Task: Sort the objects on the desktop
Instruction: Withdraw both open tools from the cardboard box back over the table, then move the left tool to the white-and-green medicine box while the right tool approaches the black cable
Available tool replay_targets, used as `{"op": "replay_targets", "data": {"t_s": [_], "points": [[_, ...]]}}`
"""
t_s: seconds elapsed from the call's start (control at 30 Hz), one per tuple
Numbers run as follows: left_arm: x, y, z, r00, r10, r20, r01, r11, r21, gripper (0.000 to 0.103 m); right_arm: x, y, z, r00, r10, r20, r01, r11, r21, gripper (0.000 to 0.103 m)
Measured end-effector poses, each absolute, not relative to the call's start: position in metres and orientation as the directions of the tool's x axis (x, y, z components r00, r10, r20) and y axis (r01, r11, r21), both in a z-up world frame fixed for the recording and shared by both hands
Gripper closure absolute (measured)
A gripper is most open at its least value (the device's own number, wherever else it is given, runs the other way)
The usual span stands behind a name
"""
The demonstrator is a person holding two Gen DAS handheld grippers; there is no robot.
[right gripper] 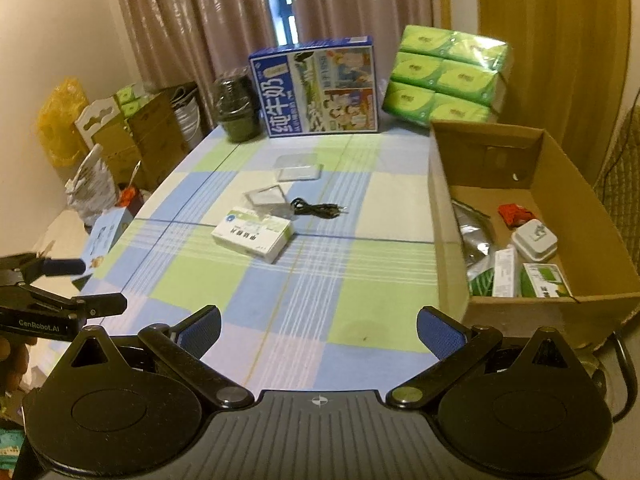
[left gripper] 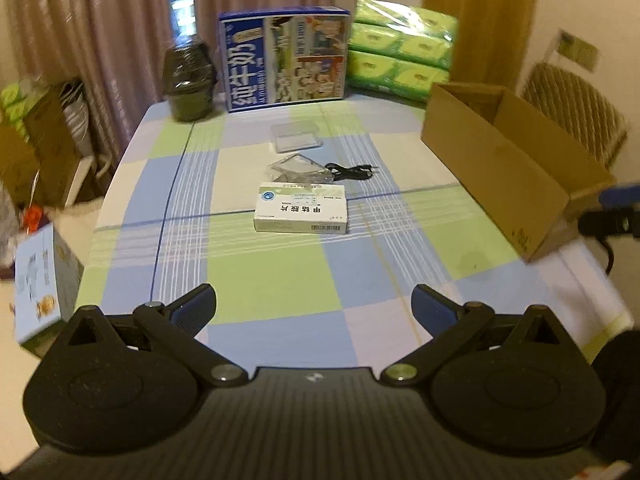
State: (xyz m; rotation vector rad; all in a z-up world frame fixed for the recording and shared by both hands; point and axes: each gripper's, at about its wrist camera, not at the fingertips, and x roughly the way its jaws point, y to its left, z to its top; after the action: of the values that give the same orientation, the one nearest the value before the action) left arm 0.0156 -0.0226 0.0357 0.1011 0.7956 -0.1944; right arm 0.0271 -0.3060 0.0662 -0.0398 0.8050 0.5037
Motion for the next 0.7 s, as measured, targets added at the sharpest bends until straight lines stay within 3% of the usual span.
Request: {"op": "replay_targets", "data": {"t_s": [0.7], "points": [[0.1, -0.018, -0.011, 0.612, -0.222, -0.759, 0.622, 0.728, 0.288, 0.001, 0.092, -0.25, 0.026, 0.492, 0.448, -0.747, -0.623, 0.78, 0.057, 0.002]]}}
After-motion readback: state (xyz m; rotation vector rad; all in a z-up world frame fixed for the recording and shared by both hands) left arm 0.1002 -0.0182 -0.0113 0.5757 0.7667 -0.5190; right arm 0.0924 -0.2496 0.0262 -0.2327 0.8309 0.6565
